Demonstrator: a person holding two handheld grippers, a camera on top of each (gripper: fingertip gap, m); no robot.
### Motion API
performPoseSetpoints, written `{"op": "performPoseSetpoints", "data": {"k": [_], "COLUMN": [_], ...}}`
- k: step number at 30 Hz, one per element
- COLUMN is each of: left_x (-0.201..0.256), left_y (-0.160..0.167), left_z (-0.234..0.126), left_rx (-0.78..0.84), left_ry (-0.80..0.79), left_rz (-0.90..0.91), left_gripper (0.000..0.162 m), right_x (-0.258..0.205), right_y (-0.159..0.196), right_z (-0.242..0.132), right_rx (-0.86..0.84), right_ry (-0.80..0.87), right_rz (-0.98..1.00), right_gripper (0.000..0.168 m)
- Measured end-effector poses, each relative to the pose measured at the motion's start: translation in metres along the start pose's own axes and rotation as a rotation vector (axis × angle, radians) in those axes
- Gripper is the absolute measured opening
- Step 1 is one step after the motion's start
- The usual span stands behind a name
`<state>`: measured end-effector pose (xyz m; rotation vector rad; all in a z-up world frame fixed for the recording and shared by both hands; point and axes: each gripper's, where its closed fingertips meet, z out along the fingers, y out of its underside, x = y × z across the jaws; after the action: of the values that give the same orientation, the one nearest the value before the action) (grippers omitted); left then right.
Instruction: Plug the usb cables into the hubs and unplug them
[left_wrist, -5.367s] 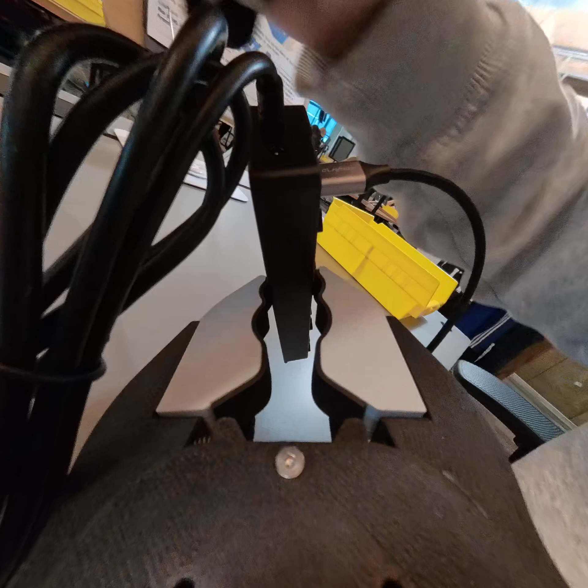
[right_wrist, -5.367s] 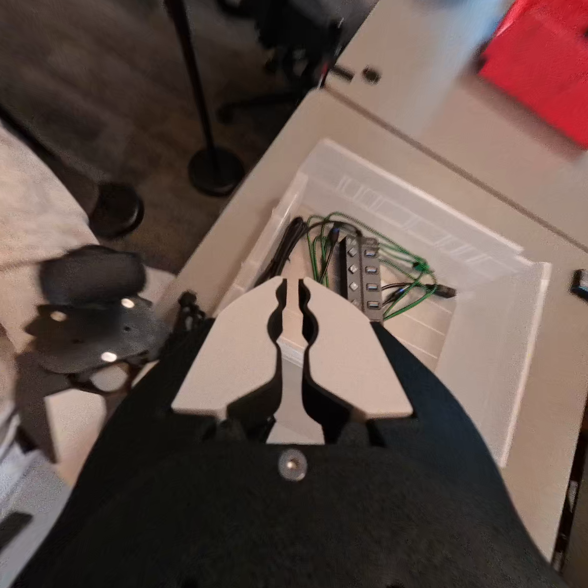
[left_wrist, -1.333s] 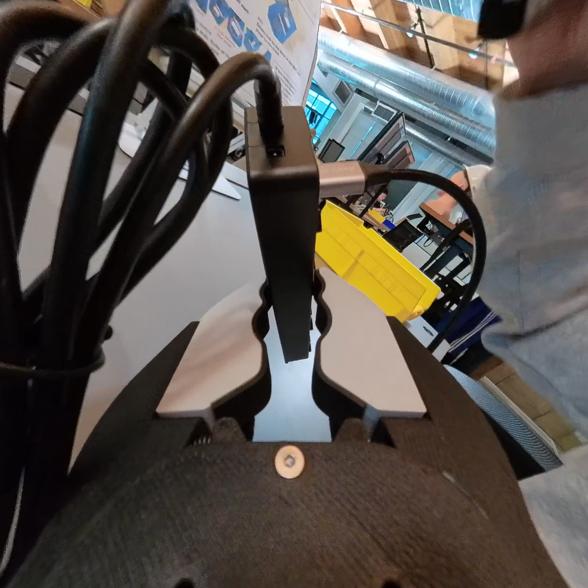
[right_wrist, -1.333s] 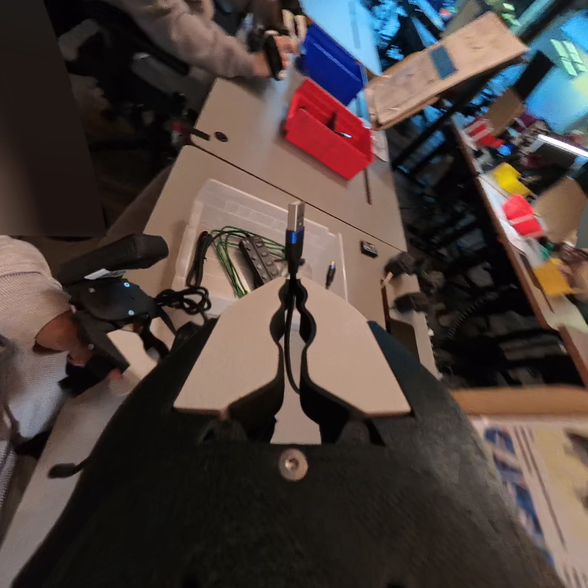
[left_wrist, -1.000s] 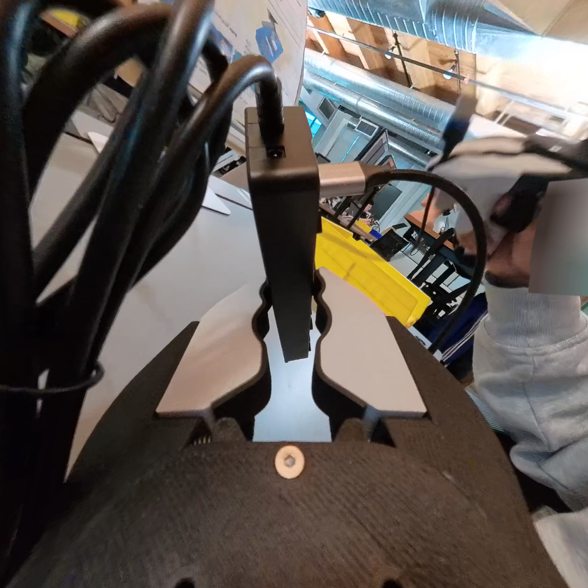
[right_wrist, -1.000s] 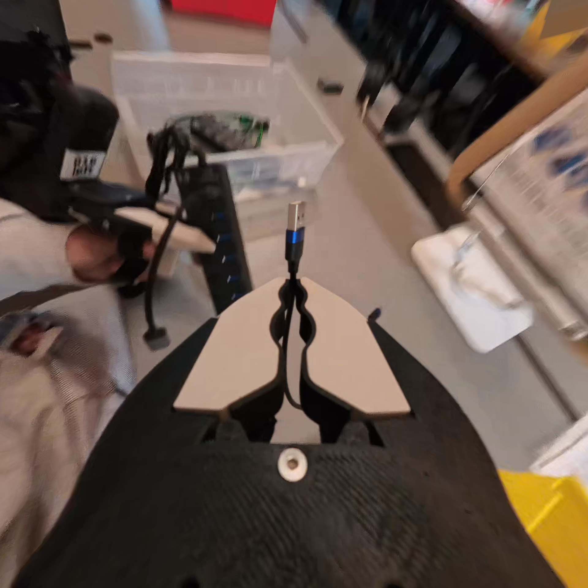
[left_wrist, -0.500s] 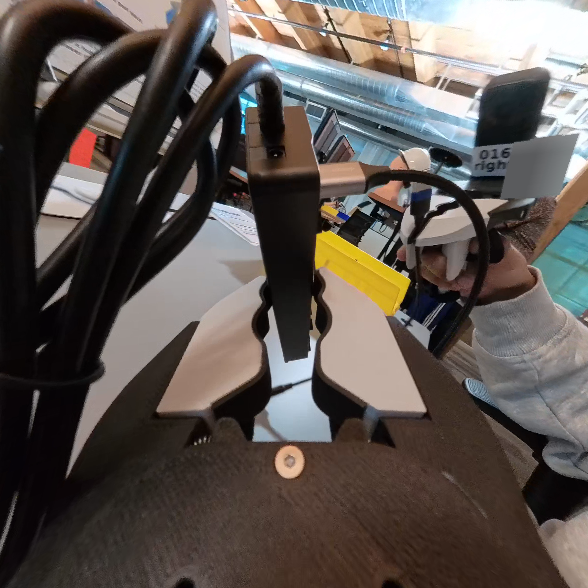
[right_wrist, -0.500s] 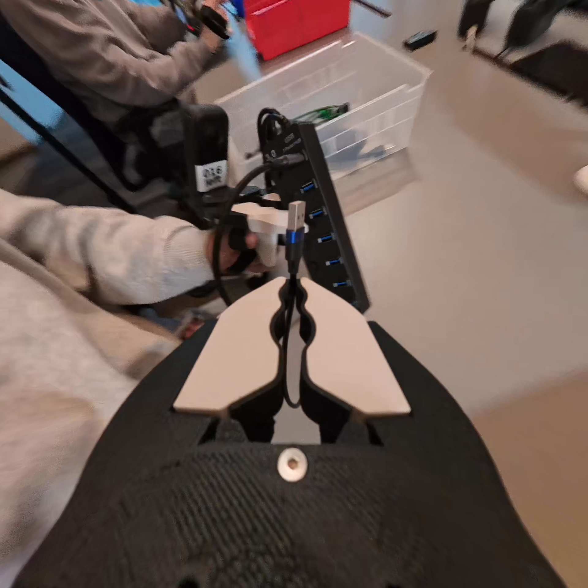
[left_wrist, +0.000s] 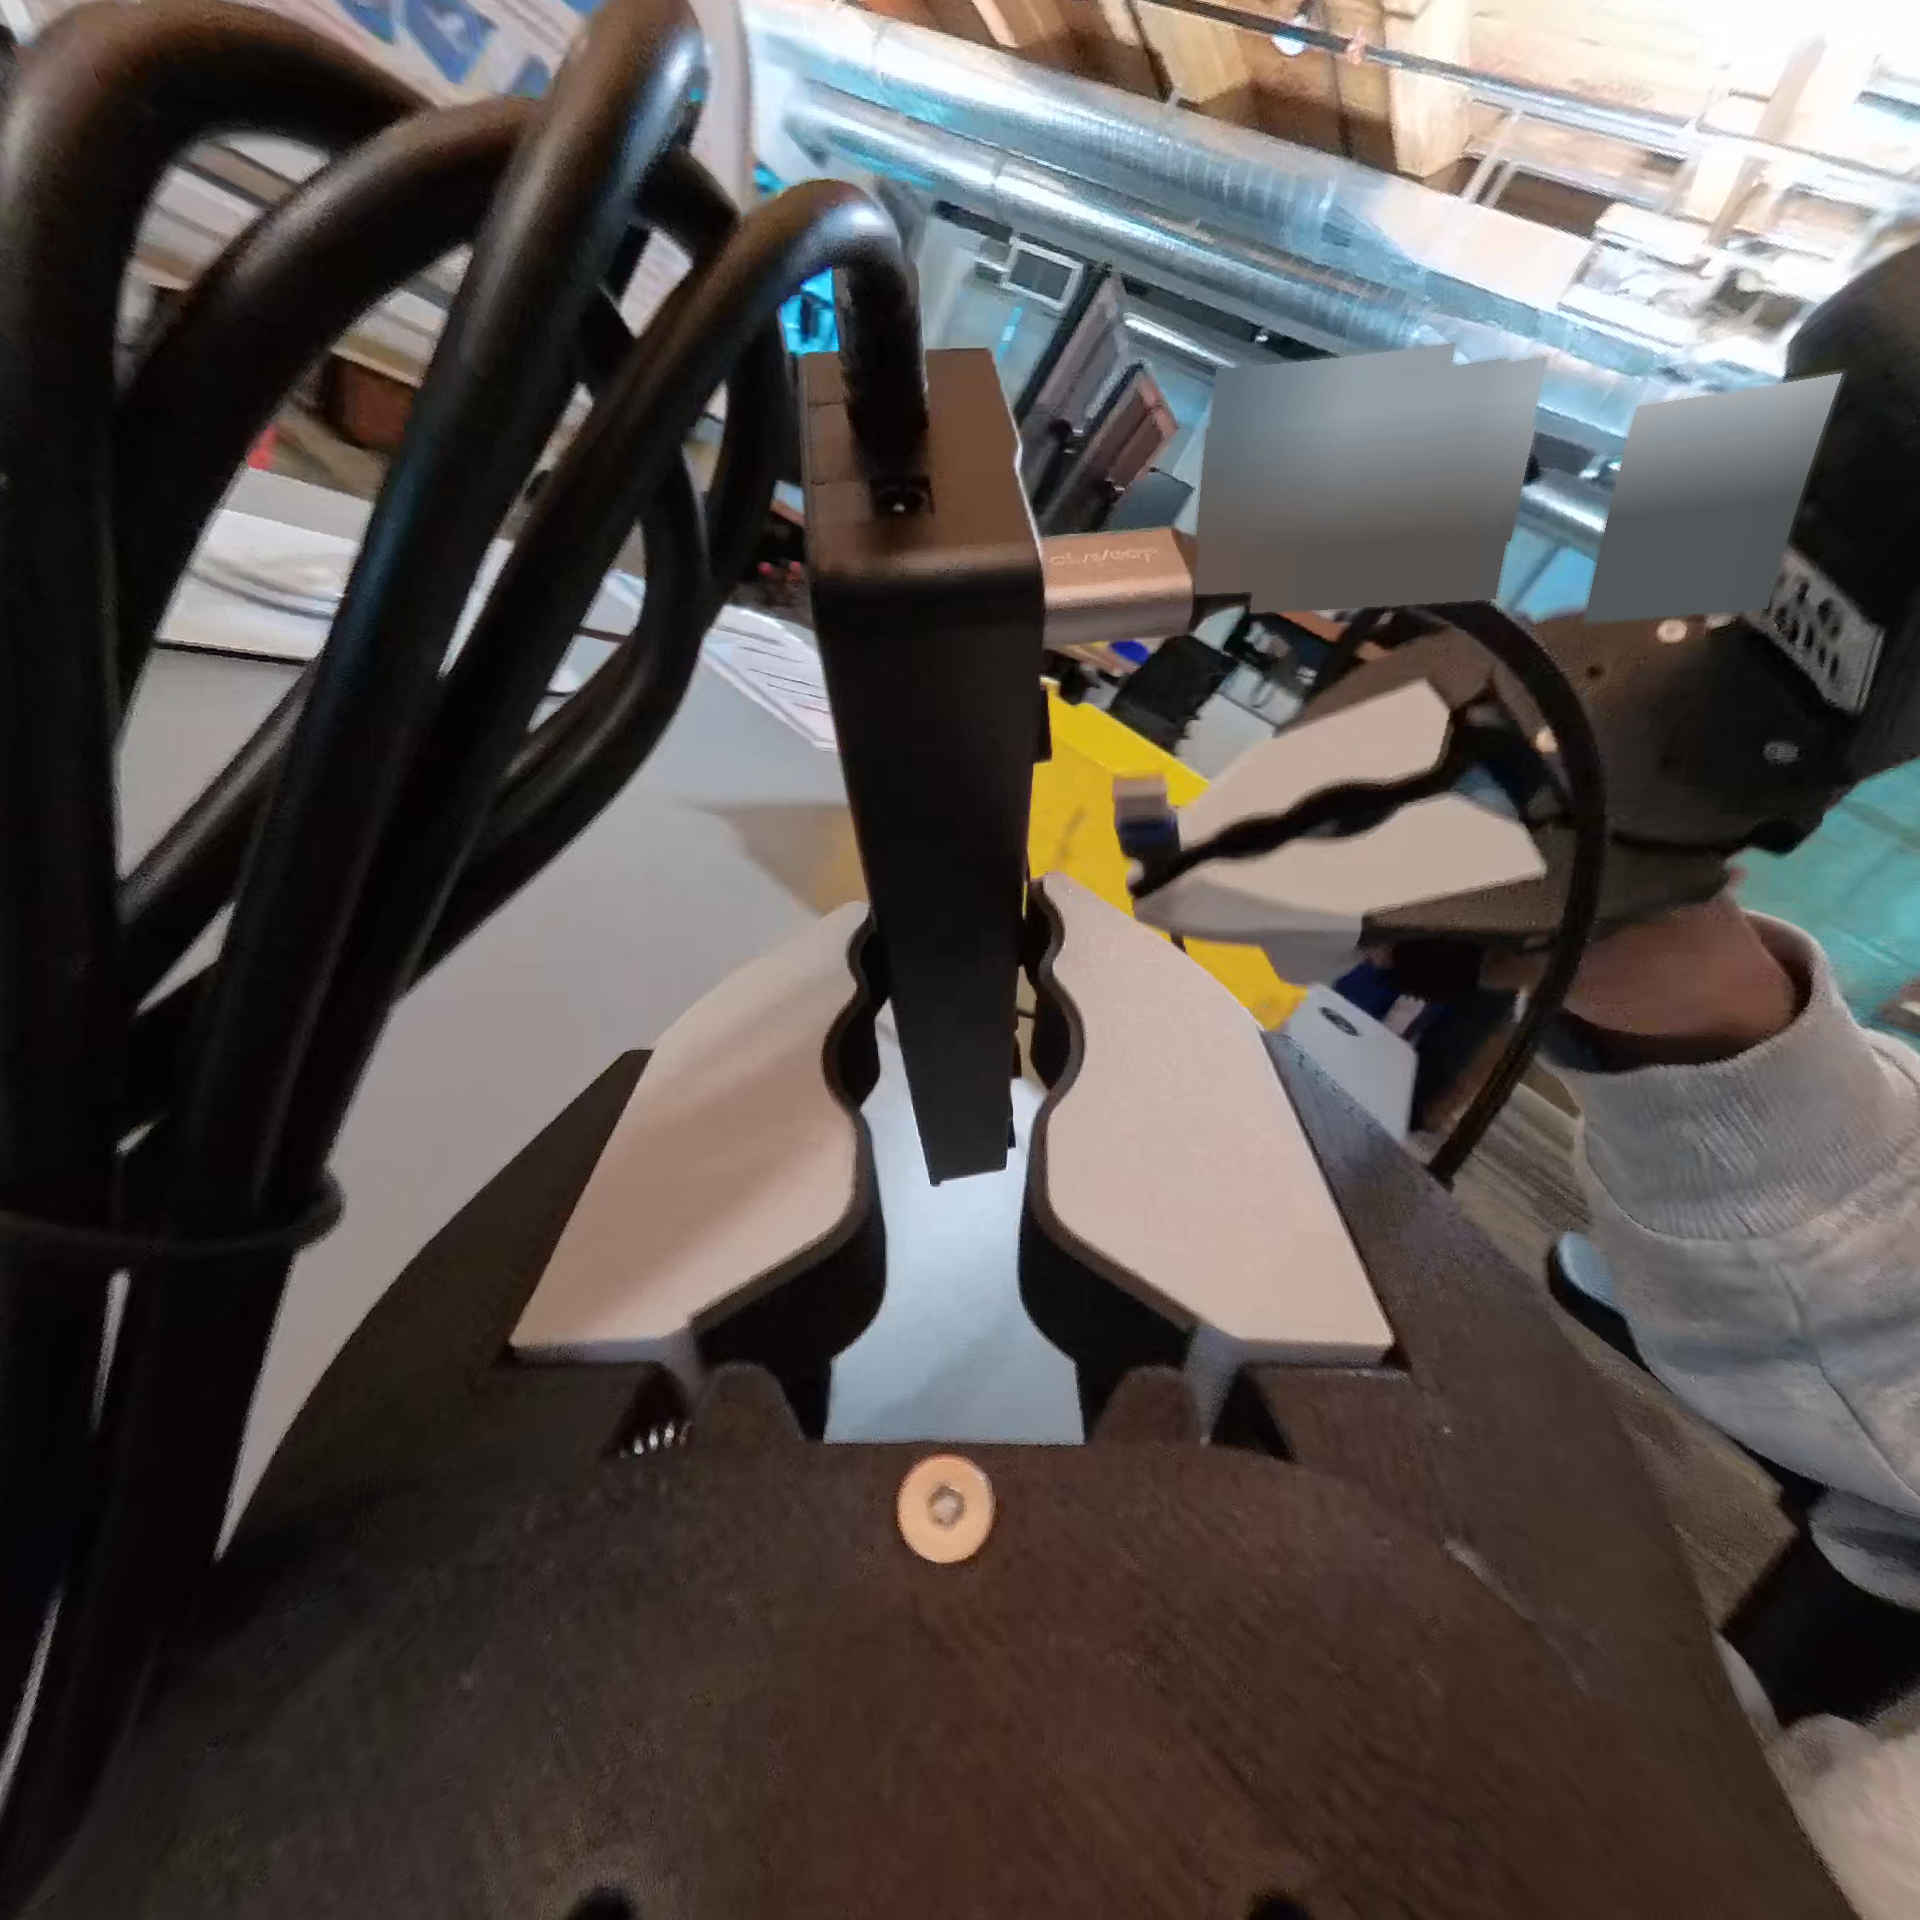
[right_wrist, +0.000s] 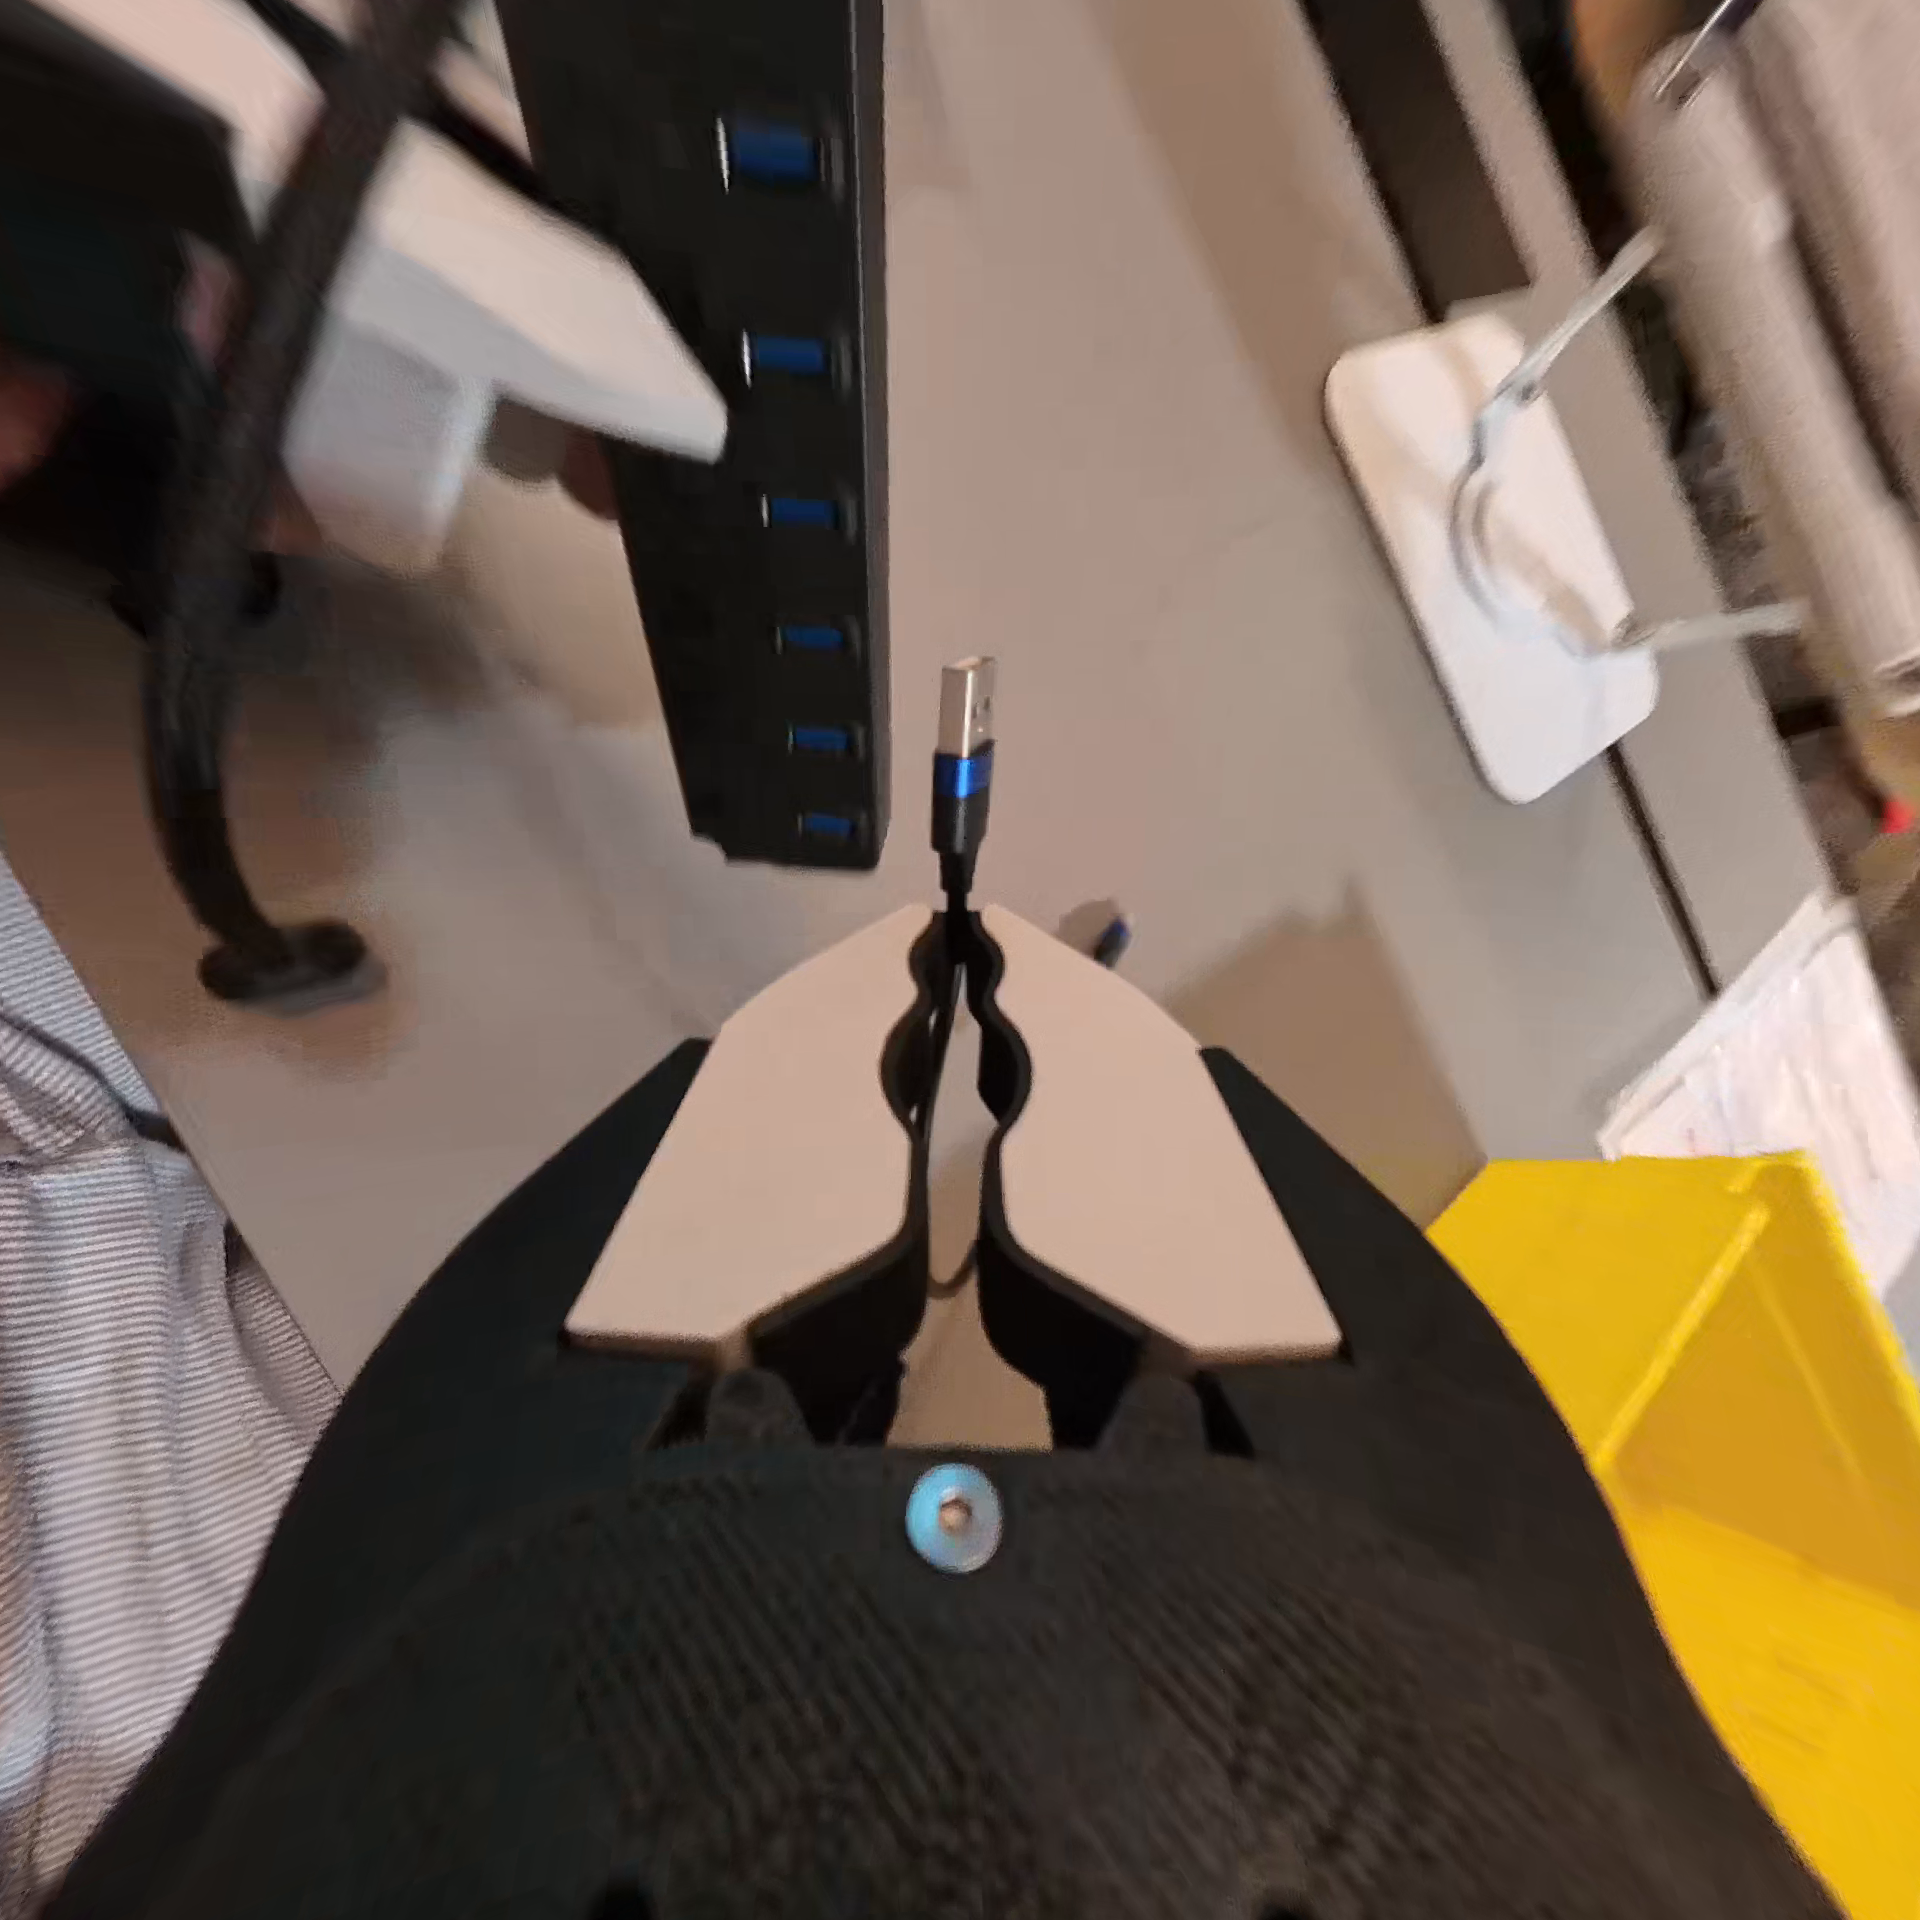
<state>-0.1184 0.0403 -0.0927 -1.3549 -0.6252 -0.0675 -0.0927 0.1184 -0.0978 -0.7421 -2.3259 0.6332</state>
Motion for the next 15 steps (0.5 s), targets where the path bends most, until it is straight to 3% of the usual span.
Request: {"op": "performPoseSetpoints", "data": {"k": [8,11,15], "left_x": [-0.043,-0.047,-0.051], "left_y": [-0.013,-0.017,-0.017], "left_z": [-0.016,-0.019,-0.02], "left_rx": [0.044,0.065,0.069], "left_ry": [-0.205,-0.217,-0.221], "left_rz": [-0.023,-0.038,-0.056], "left_gripper": [0.028,0.028,0.028], "right_x": [-0.03,-0.052,-0.049], "right_y": [0.052,0.052,0.049], "right_z": [0.052,0.054,0.052], "right_rx": [-0.155,-0.142,-0.073], "right_ry": [-0.213,-0.38,-0.434], "right_rz": [0.11,0.166,0.227], "right_gripper": [0.004,0.018,0.009]}}
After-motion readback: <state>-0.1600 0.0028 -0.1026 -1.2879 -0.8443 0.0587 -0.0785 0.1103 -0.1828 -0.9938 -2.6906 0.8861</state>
